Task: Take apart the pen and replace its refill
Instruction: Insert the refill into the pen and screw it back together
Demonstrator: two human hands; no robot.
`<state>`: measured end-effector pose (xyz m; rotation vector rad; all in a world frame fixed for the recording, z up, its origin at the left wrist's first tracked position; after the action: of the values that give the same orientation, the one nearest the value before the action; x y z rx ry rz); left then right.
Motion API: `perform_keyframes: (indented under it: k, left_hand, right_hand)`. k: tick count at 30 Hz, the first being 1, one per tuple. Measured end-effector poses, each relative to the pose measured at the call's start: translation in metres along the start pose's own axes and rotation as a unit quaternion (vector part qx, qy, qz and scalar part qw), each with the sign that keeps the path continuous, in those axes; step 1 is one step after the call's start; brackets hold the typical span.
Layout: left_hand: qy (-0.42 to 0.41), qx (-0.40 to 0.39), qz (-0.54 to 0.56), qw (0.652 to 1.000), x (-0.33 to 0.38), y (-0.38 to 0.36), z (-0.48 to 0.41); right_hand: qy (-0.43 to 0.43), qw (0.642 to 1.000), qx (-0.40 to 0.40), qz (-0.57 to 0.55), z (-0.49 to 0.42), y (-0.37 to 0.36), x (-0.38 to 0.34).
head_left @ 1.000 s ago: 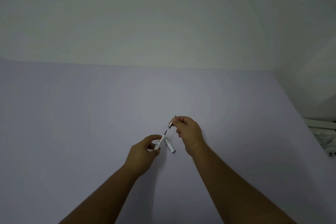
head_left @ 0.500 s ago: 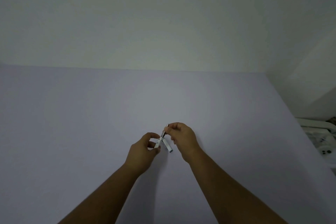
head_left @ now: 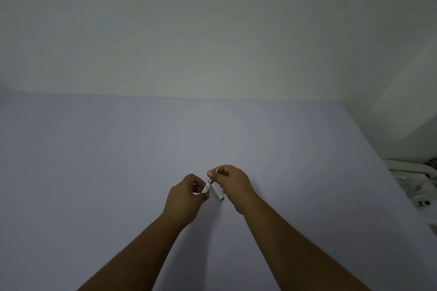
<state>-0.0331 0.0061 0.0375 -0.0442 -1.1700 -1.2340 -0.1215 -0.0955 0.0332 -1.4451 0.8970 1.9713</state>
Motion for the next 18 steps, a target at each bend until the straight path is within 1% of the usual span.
perform_keyframes:
  k: [4,5,8,9,14,18]
  left_hand:
    - [-0.008,0.003,-0.008,1.000,0.001,-0.001,0.006]
    - [-0.009,0.005,-0.005,1.000,0.001,-0.001,0.008]
    - [-0.006,0.010,0.002,1.000,0.003,0.001,0.010]
    - [-0.006,0.013,0.001,1.000,0.004,0.002,0.010]
    - [-0.018,0.027,-0.006,0.999,0.008,-0.001,0.016]
    - [-0.023,0.036,-0.007,0.999,0.006,-0.002,0.022]
  right_hand:
    - [-0.010,0.997,0.029,0.067,0.003,-0.001,-0.001]
    - [-0.013,0.998,0.027,0.056,0.004,-0.001,-0.002]
    - [-0.017,0.999,-0.006,-0.032,0.006,0.002,-0.005]
    - [-0.013,0.999,-0.014,-0.039,0.007,0.003,-0.005]
    - [-0.023,0.999,0.021,0.037,0.008,-0.003,-0.001]
    - [-0.043,0.998,0.007,0.040,0.009,-0.002,-0.004]
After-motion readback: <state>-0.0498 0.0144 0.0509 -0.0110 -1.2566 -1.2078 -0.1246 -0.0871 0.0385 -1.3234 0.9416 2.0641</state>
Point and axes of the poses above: each hand's wrist, its own z-axis away from the middle knuckle, its own y-axis out of the back of the hand, x = y × z, the point moved 1 cm from there along -z, towards the middle knuckle, and after that the axes turned 10 degrees about y, right-handed, at the moved point
